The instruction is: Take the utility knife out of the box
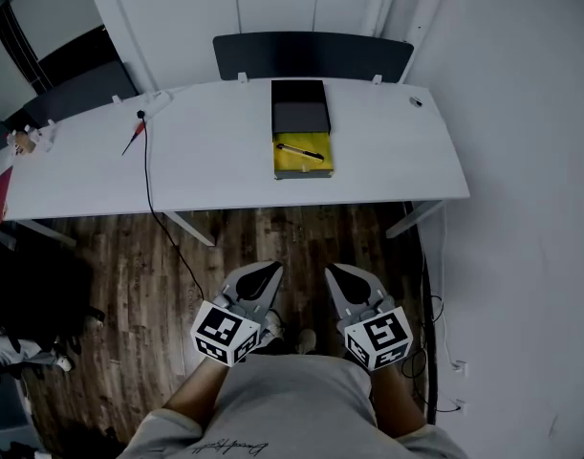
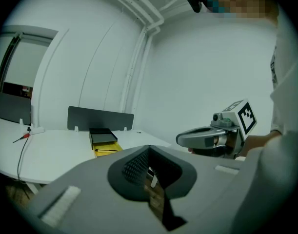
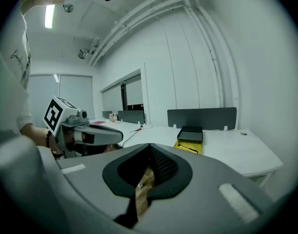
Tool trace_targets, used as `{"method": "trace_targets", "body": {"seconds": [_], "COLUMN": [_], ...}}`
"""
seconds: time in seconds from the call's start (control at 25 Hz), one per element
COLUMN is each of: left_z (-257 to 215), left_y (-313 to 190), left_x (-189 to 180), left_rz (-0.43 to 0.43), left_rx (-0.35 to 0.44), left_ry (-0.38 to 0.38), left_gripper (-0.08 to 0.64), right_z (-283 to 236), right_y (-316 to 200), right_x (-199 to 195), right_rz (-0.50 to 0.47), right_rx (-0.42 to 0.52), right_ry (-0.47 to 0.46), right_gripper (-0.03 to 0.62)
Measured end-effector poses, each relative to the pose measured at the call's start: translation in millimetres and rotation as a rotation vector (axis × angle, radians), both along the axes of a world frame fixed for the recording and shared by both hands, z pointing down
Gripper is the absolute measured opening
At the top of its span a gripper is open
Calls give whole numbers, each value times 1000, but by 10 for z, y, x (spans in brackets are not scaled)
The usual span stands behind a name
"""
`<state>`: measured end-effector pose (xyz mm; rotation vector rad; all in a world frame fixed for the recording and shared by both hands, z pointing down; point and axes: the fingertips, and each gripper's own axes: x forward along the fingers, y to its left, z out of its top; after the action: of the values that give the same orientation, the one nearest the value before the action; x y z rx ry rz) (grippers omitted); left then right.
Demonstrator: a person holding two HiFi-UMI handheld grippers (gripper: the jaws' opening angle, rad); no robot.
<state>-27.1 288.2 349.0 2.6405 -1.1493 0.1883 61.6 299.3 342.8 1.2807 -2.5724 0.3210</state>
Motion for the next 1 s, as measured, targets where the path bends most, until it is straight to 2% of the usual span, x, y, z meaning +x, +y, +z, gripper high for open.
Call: {"method": "trace_targets", "body": {"seconds": [0.44, 0.68, 1.0], "left_z": [-24, -11, -35], "left_y": [-302, -367, -634], "left_x": [-360, -428, -377], "left_rz": [24, 30, 46], "left_rx": [14, 16, 29], "left_ry": [21, 35, 40], "left_gripper": [2, 2, 2], "right_z": [-102, -96, -50], "right_y": [-329, -384, -657], "right_x": [-394, -518, -496], "right_rz": [9, -1, 1], "right_rx": [21, 22, 21], "right_ry": [10, 33, 33], "right_gripper": [15, 15, 15]}}
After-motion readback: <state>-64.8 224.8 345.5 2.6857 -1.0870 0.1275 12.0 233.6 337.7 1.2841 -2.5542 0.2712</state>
